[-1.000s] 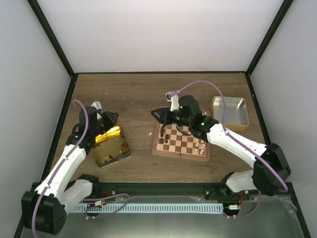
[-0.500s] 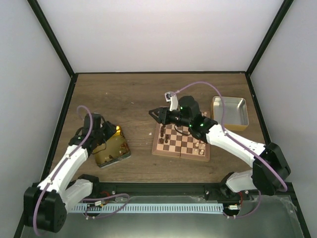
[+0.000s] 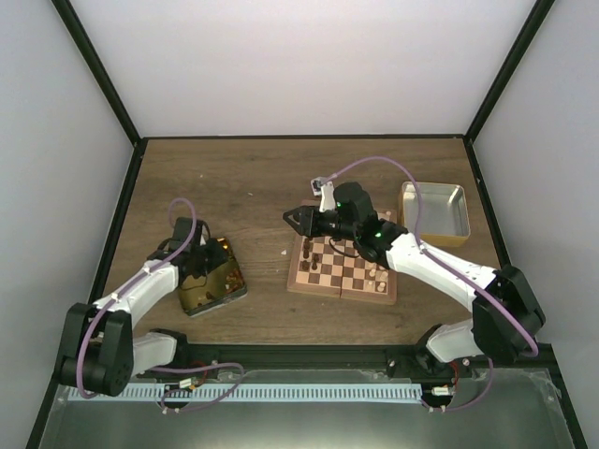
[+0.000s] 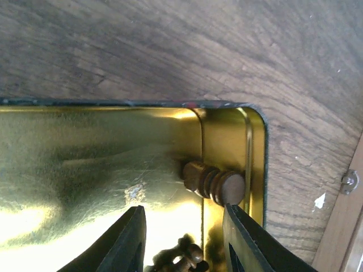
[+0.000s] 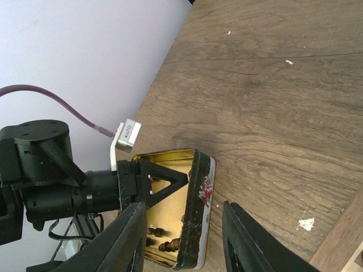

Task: Set up the chess pieces on the board
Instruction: Pick up the chess piece from the storage box.

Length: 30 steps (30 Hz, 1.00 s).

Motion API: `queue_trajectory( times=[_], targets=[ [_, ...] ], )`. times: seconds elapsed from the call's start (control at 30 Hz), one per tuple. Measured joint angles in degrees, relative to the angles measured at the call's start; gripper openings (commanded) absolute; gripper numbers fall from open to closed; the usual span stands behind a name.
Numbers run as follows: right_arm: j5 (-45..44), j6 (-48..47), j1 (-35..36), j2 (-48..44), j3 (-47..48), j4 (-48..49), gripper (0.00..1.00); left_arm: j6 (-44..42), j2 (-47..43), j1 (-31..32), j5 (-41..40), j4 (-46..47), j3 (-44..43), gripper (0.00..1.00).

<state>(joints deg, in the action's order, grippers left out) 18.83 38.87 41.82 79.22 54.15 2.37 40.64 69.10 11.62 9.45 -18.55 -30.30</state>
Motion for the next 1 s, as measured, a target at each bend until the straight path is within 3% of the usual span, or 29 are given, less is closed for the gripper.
queue_trajectory(
  times=[0.23, 0.63, 0.8, 1.0],
  targets=[
    [-0.48, 0.02, 0.02, 0.37, 0.07, -0.66, 0.38, -0.48, -0.57, 0.00, 0.11, 2.45, 0.00, 0.31],
    [-0.68, 0.04, 0.02, 1.51, 0.31, -1.07, 0.38, -1.27, 3.67, 0.00, -2.51, 2.45, 0.00, 0.30],
    [-0.83, 0.24, 0.02, 1.53, 0.35, -1.07, 0.37, -1.31, 1.38, -0.04, -7.72, -1.09, 0.00, 0.35],
    [-0.81, 0.52, 0.07, 1.81, 0.48, -1.09, 0.37, -3.69, 0.26, -0.09, -6.29, -0.68, -0.02, 0.42]
  ],
)
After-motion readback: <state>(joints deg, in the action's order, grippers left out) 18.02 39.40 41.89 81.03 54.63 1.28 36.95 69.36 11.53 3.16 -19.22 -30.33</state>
